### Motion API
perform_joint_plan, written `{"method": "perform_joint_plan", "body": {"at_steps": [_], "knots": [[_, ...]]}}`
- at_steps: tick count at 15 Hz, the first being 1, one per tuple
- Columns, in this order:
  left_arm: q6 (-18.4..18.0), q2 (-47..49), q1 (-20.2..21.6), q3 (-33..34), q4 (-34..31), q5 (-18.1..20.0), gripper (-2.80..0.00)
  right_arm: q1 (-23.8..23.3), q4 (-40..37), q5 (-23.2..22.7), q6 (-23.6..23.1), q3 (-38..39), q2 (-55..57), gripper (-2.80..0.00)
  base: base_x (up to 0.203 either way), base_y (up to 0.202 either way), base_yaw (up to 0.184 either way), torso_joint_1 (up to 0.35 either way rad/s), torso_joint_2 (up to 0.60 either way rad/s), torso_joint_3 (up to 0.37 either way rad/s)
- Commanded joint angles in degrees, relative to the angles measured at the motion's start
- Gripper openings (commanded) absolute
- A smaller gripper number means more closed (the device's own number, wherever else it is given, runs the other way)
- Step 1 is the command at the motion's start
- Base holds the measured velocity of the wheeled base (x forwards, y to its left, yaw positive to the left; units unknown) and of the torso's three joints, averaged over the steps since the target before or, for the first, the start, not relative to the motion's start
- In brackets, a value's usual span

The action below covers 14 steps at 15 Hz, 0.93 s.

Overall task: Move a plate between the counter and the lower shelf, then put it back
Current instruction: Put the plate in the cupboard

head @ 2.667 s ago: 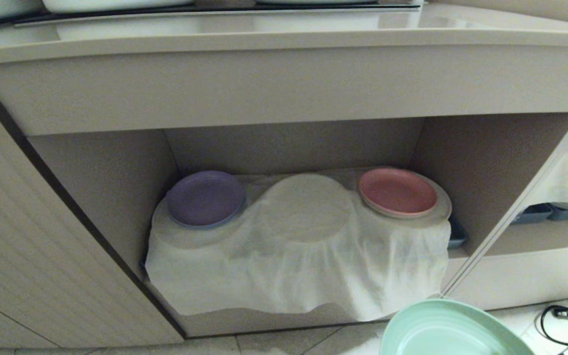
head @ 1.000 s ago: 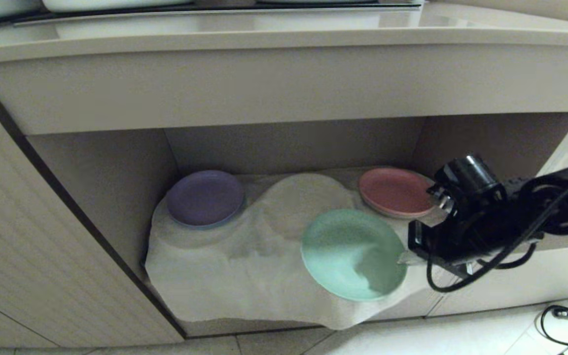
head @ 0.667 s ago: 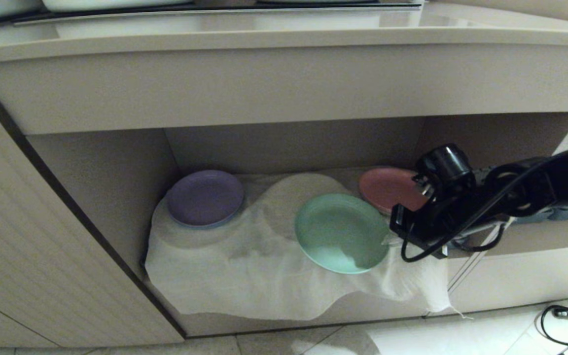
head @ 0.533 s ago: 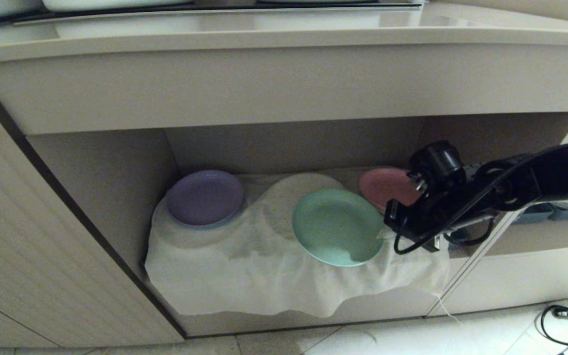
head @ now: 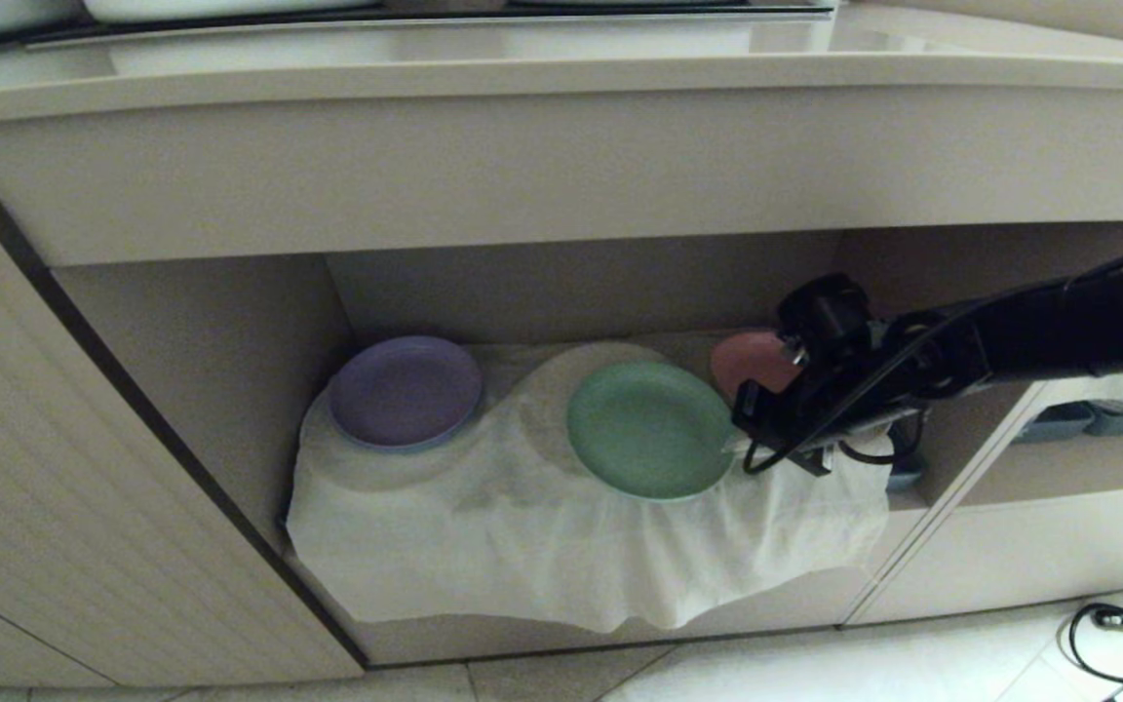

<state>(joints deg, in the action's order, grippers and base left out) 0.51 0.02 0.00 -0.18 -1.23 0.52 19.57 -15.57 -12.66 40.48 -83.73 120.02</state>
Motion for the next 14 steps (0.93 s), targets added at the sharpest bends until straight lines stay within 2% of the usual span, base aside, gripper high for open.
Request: {"method": "perform_joint_plan", "body": {"at_steps": [1, 9, 14], "knots": [[0.0, 0.0, 0.0, 0.0, 0.0, 0.0, -2.8, 0.0, -0.2, -0.1, 0.6, -2.8, 1.9, -2.8, 0.0, 0.0, 0.0, 0.0, 0.0, 0.0], [0.0, 0.0, 0.0, 0.0, 0.0, 0.0, -2.8, 0.2, -4.0, -0.2, 0.9, -13.3, 7.3, -2.8, 0.0, 0.0, 0.0, 0.0, 0.0, 0.0], [0.0, 0.0, 0.0, 0.0, 0.0, 0.0, -2.8, 0.2, -11.1, -0.7, 0.6, -22.4, 10.7, -2.8, 0.0, 0.0, 0.0, 0.0, 0.0, 0.0]]}}
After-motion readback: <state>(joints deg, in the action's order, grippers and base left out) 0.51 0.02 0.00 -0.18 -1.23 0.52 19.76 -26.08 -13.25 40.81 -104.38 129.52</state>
